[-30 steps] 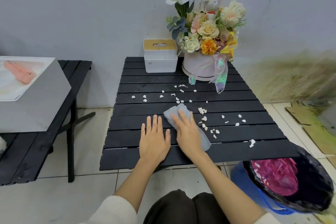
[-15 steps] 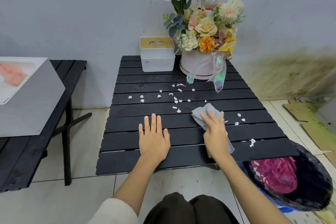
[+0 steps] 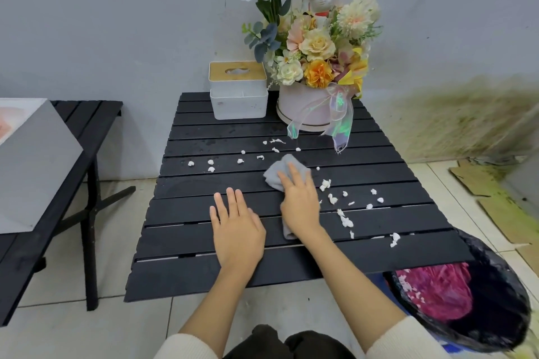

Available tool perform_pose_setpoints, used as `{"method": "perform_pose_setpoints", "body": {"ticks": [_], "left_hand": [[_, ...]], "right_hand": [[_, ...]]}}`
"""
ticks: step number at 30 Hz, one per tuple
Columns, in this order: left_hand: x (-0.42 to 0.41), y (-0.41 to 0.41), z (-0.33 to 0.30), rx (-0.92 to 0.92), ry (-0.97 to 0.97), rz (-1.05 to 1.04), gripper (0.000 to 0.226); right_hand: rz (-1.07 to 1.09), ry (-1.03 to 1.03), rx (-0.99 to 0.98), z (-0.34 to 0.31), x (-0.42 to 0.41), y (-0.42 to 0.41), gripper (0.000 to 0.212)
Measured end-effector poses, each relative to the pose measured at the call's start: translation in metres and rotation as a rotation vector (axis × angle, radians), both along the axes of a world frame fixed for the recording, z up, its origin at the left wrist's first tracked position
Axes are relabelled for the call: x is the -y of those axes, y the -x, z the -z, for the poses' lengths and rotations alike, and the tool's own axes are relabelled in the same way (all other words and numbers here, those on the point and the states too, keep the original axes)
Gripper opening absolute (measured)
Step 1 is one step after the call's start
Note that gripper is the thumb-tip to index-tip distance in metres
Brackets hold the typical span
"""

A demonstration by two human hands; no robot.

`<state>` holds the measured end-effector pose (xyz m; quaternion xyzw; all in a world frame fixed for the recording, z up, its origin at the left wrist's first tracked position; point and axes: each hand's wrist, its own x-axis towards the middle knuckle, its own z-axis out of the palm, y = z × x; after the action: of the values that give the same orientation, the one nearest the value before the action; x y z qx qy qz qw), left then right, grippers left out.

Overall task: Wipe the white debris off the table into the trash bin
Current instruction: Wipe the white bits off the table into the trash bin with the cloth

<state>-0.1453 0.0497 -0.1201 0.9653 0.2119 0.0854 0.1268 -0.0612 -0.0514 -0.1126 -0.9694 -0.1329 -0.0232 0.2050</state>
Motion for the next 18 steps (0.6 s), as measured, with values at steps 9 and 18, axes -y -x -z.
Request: {"method": "perform_pose_setpoints", "body": {"ticks": [9, 18], "left_hand": [[0.007, 0.003, -0.013, 0.027, 0.127, 0.069, 0.055], [0.053, -0.016, -0.027, 0.243, 0.648, 0.056, 0.048]], "right_hand": [[0.01, -0.351, 0.05, -0.061, 0.083, 0.009, 0.071], [-0.034, 0.002, 0.054, 0.003, 0.064, 0.055, 0.039]]}}
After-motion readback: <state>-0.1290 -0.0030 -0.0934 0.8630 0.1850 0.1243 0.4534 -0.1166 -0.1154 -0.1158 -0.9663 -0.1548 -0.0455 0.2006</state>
